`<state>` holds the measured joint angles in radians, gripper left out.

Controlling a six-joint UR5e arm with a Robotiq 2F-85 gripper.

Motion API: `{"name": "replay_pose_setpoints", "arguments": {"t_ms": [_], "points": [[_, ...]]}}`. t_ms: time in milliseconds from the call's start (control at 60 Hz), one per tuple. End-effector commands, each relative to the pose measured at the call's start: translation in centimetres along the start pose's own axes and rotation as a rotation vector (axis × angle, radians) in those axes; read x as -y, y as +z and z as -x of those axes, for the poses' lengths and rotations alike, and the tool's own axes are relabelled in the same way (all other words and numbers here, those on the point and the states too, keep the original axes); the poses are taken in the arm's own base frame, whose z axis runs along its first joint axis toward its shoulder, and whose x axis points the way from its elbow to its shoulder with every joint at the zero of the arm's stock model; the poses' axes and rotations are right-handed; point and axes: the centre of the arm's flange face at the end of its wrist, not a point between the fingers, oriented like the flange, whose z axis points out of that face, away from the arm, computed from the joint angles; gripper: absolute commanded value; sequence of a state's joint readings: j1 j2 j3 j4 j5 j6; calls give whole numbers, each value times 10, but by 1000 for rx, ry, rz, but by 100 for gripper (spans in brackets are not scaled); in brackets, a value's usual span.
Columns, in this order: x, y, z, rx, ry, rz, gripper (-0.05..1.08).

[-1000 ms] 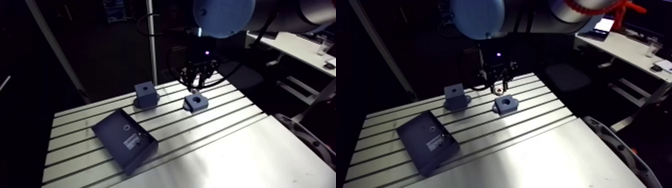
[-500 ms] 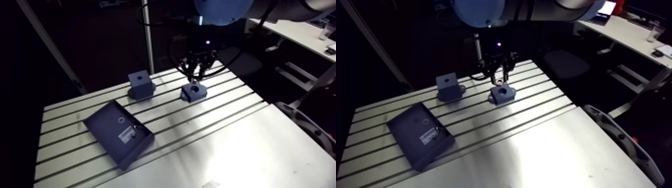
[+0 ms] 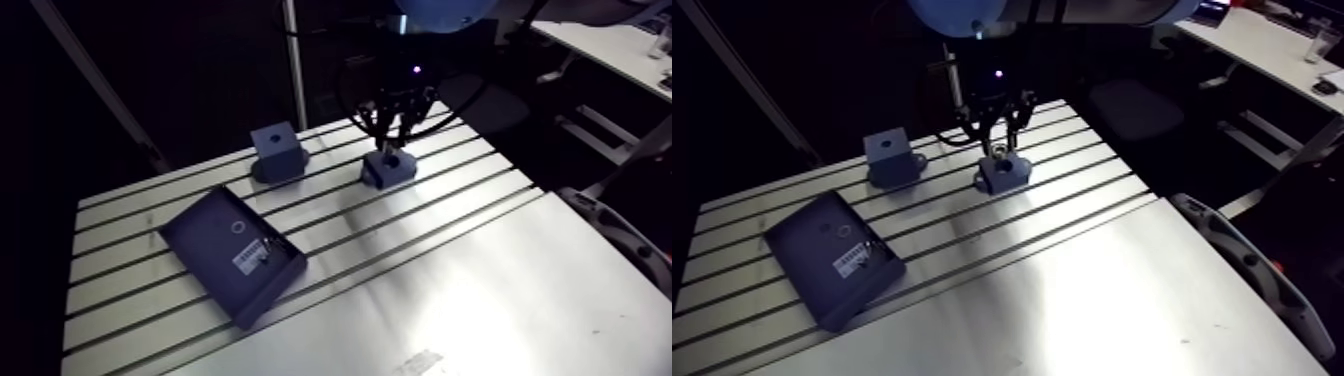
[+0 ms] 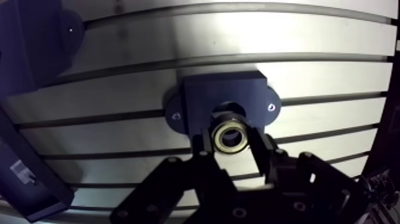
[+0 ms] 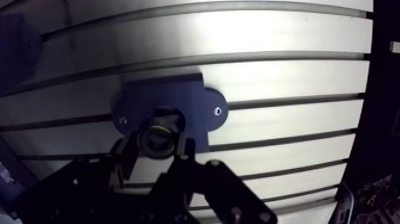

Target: Pick up the bearing and press it into the housing until flush.

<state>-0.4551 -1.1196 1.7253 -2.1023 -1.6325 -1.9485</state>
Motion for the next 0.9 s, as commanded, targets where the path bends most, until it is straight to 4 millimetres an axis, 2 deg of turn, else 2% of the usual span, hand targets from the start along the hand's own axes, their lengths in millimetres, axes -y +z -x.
{"name": "replay_pose_setpoints", "arguments": {"t_ms": [17,900], "points": [[-2,10,-5,-9,1,9,60],[1,21,-2,11,1,3,60]]}}
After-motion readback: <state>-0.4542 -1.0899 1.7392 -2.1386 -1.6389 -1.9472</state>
